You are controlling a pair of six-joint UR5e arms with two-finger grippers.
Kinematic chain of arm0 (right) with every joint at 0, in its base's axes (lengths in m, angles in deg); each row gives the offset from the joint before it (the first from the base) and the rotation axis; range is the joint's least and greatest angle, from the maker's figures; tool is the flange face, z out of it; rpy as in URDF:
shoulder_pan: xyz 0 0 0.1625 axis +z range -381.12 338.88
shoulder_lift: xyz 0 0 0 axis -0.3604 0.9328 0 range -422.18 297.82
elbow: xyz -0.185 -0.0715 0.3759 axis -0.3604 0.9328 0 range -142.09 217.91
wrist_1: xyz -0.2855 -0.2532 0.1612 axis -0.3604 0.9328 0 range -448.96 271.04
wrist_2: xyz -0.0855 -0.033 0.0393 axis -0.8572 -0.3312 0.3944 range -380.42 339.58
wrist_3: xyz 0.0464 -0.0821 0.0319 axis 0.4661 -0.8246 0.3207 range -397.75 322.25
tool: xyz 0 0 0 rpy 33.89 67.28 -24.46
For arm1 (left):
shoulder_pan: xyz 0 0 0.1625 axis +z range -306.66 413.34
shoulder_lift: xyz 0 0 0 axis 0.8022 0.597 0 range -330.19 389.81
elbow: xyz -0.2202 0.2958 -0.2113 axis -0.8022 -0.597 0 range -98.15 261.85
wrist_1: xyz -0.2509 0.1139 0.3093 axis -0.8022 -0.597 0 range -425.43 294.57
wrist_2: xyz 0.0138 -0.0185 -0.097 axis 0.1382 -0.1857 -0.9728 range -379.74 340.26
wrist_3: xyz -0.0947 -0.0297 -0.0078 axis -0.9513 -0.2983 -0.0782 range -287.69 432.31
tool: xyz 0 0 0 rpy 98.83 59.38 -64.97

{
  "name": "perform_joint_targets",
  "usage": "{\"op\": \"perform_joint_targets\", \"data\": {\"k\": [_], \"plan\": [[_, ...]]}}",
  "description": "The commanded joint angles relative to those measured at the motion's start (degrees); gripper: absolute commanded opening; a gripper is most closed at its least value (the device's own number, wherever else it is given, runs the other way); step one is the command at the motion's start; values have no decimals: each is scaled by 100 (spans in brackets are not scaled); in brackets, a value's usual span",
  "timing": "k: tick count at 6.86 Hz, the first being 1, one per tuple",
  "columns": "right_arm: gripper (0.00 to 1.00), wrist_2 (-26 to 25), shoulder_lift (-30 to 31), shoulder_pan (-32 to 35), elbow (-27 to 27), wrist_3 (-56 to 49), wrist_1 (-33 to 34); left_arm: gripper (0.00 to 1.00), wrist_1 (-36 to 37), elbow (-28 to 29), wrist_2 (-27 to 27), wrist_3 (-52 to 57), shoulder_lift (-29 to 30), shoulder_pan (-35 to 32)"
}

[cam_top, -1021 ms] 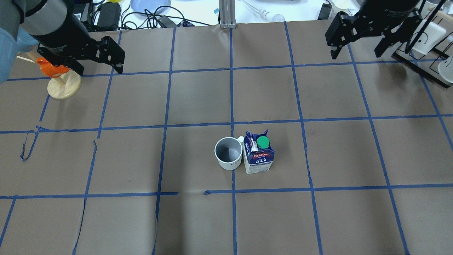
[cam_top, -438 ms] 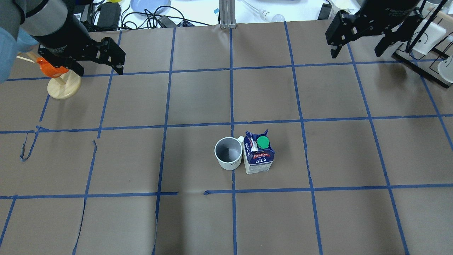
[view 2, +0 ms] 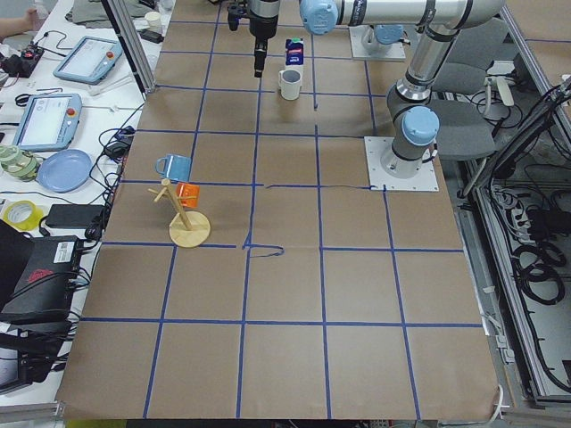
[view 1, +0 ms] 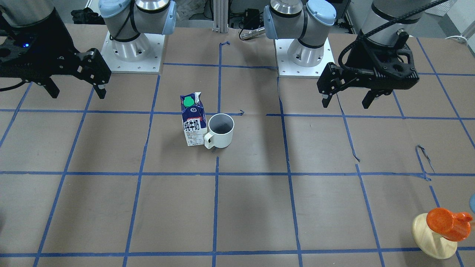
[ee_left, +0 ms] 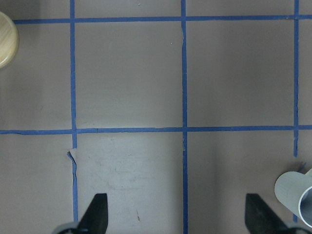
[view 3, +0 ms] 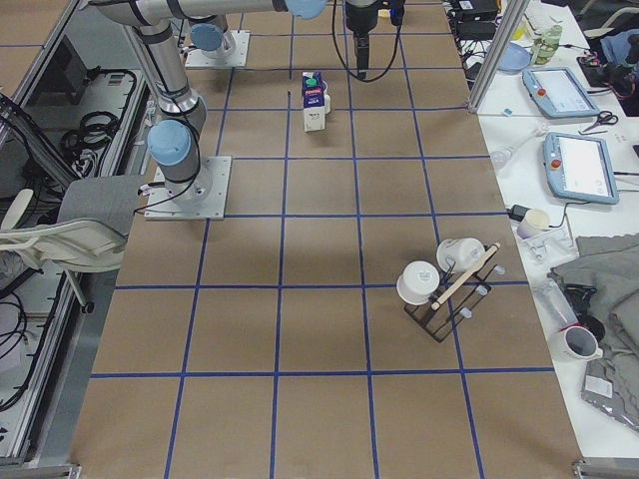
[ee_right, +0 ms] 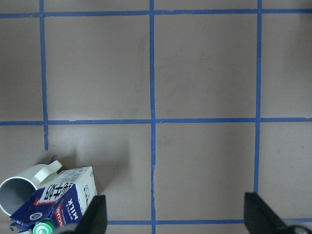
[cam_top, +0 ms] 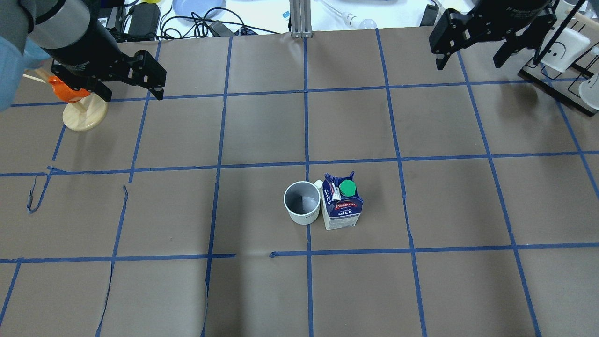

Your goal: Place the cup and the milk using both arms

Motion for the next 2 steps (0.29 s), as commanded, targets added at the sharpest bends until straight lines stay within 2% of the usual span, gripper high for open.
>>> {"op": "perform_joint_targets", "data": {"k": [1,2], "plan": [[100,-4,-21,140,-70,319,111,100,0,-28,-7,-3,3,0],[100,5,-30,220,-105,364,146,100,0,-28,-16,-12,3,0]]}}
